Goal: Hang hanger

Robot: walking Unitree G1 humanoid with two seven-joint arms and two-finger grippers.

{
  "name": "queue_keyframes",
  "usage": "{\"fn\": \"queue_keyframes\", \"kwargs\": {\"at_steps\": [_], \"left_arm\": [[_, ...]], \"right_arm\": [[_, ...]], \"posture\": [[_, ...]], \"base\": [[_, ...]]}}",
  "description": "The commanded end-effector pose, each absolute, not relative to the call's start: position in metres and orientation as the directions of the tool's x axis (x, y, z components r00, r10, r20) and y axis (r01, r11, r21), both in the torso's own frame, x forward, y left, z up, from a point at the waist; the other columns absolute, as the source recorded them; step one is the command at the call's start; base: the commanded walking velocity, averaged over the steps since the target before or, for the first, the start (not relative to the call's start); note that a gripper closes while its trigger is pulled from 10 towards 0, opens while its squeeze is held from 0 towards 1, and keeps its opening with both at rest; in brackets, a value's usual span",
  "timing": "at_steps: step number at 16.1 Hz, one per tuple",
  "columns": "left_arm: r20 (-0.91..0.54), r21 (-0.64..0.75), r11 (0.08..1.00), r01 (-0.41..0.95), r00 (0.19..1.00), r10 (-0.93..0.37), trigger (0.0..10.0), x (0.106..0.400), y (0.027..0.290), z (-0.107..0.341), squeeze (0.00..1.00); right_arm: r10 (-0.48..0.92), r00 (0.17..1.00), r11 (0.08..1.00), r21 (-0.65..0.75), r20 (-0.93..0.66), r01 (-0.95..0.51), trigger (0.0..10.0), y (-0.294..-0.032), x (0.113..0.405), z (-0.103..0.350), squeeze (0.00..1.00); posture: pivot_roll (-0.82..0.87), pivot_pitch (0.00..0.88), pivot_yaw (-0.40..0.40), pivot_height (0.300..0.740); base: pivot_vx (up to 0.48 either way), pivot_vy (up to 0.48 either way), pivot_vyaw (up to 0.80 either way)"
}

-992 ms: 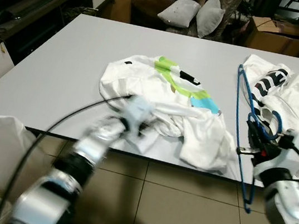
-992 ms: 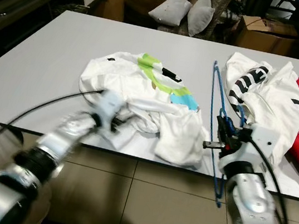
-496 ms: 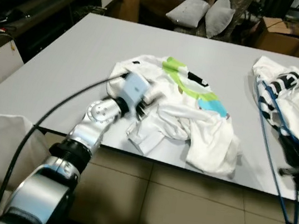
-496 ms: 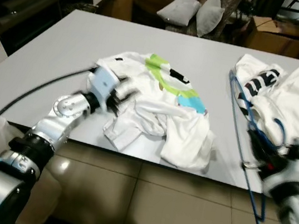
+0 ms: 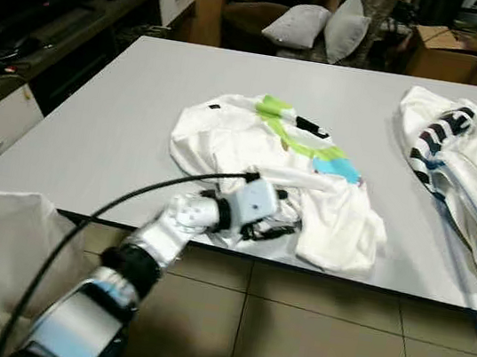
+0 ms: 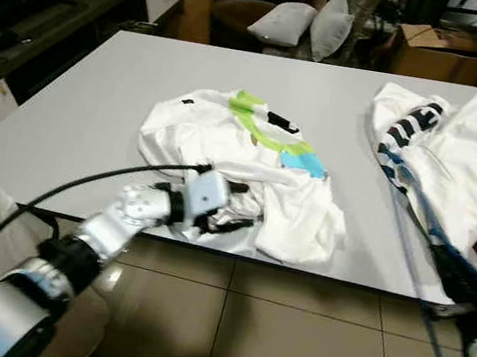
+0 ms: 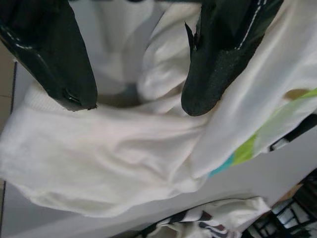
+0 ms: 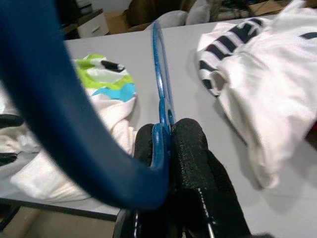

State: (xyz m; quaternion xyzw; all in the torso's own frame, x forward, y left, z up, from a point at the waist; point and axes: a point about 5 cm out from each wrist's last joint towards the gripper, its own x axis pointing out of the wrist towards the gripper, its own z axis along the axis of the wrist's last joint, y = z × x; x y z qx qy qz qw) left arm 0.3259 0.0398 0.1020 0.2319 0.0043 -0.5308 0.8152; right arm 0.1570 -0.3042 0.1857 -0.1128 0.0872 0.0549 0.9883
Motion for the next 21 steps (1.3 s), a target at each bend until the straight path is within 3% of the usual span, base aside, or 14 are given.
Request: {"fn": "queue_keyframes", "kwargs": {"at_steps": [1,8,9,10,13,21], "left_arm": [[-0.268,0.370,0.341,0.864,0.450,-0.852,10.0,0.328,0.036,0.101,0.00],[-0.431,0.373,0.445,0.815,0.576,-0.695,10.0,0.330,0.030,0.070,0.00],[-0.424,0.357,0.482,0.800,0.599,-0.680,1.1,0.332,0.031,0.070,0.00],[-0.422,0.355,0.481,0.801,0.597,-0.682,0.0,0.332,0.030,0.070,0.00],[-0.398,0.272,0.526,0.806,0.592,-0.701,0.0,0.331,0.031,0.069,0.00],[-0.380,0.166,0.534,0.829,0.554,-0.741,0.0,0.326,0.031,0.064,0.00]], "right_arm": [[0.091,0.980,0.967,-0.221,-0.174,-0.129,10.0,-0.303,0.156,0.191,0.00],[0.088,0.977,0.972,-0.200,-0.195,-0.127,10.0,-0.298,0.145,0.189,0.00],[0.091,0.976,0.972,-0.196,-0.197,-0.131,10.0,-0.297,0.146,0.188,0.00],[0.092,0.976,0.972,-0.195,-0.198,-0.132,10.0,-0.296,0.147,0.188,0.00],[0.103,0.974,0.972,-0.186,-0.202,-0.142,10.0,-0.293,0.149,0.185,0.00],[0.105,0.972,0.974,-0.174,-0.212,-0.144,10.0,-0.290,0.154,0.179,0.00]], "posture": [[-0.31,0.000,0.110,0.740],[-0.35,0.000,0.124,0.740],[-0.35,0.000,0.121,0.740],[-0.35,0.000,0.120,0.740],[-0.34,0.000,0.112,0.740],[-0.34,0.000,0.109,0.740]], "base": [[0.000,0.000,0.00],[0.000,0.000,0.00],[0.000,0.000,0.00],[0.000,0.000,0.00],[0.000,0.000,0.00],[0.000,0.000,0.00]]}}
